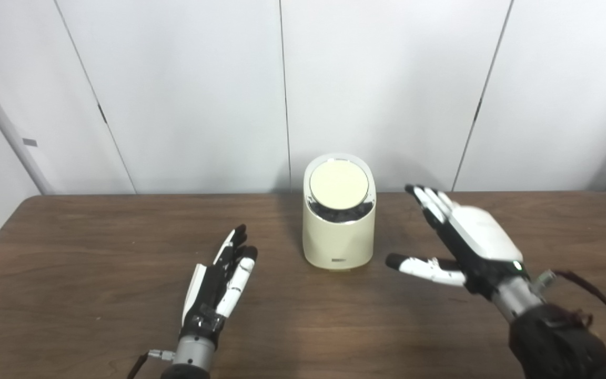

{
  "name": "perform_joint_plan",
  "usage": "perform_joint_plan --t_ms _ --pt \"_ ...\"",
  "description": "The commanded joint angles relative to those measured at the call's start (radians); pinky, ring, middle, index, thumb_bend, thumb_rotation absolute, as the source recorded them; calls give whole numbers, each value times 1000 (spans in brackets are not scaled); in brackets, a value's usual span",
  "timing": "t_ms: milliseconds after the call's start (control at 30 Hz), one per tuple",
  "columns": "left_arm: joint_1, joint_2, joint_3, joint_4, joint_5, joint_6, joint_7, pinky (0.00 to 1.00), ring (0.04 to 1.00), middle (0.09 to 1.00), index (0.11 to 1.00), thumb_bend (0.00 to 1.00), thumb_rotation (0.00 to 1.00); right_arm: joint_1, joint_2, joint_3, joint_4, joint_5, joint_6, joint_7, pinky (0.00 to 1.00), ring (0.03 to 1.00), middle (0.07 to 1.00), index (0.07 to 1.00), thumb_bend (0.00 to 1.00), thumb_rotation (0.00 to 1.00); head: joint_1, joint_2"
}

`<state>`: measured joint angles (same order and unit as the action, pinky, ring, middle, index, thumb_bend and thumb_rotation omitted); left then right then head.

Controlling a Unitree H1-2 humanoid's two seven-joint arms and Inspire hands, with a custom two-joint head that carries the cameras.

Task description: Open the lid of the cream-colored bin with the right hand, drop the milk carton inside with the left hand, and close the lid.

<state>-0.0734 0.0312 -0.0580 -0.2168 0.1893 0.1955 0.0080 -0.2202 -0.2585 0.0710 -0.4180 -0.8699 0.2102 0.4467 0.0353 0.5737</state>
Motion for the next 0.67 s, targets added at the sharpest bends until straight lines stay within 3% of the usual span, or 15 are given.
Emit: perform_joint_plan --t_ms 0,233,467,633 --pt "-12 9 0 -29 -13 -22 -11 900 932 961 999 551 888 -1 -4 -37 -18 81 11 -30 929 1000 1000 1000 610 995 0 1" --pt "32 38 14 -69 -50 -10 -41 918 949 973 990 509 876 75 -5 -62 -19 211 44 -42 898 1000 1000 1000 600 978 1 7" --pt "107 44 45 -114 -102 -1 -53 942 962 974 988 486 889 146 10 -66 11 324 -13 -143 887 983 1000 1000 538 914 -8 12" --pt "161 42 68 -120 -128 -32 -47 967 965 972 996 493 886 203 24 -75 41 377 -44 -220 869 950 998 1000 557 973 -14 15"
